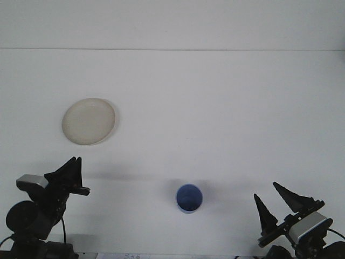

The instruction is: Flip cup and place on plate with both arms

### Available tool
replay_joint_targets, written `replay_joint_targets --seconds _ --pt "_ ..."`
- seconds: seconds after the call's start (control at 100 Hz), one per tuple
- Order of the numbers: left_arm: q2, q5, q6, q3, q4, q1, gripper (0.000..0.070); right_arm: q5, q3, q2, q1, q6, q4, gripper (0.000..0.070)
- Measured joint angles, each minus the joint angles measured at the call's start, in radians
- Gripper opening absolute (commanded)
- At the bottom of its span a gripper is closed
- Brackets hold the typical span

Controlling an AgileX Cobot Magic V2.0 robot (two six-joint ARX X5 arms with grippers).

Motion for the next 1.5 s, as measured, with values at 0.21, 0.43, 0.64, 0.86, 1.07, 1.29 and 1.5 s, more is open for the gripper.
replay_joint_targets --seconds 0.21,0.43,0.64,0.86,1.07,1.29,1.5 --pt "0.343 0.185 0.127 0.345 -0.294 -0.096 0.0463 0.000 0.000 0.000 0.000 -0.011 0.000 0.0415" --pt "0.655 0.237 0.193 0.574 -0.488 -0.348 0.0463 0.000 0.000 0.000 0.000 -0.015 -0.002 0.0415" --pt "0.924 0.143 0.219 0.709 -0.507 -0.645 0.0464 0.000 0.000 0.000 0.000 -0.022 -0.003 0.0415" --pt "1.170 0.067 0.248 0.845 -0.525 -0.790 0.0464 0.000 0.000 0.000 0.000 -0.026 -0.020 0.0415" --pt "1.296 0.011 0.274 0.908 -0.520 -0.820 0.0464 0.000 0.000 0.000 0.000 -0.026 -0.034 0.0415" --pt "1.372 0.010 0.278 0.908 -0.522 -0.835 0.0463 0.000 0.000 0.000 0.000 -0.026 -0.034 0.0415" --pt "1.419 0.010 0.298 0.908 -0.522 -0.857 0.0386 0.000 0.000 0.000 0.000 -0.026 -0.034 0.0415"
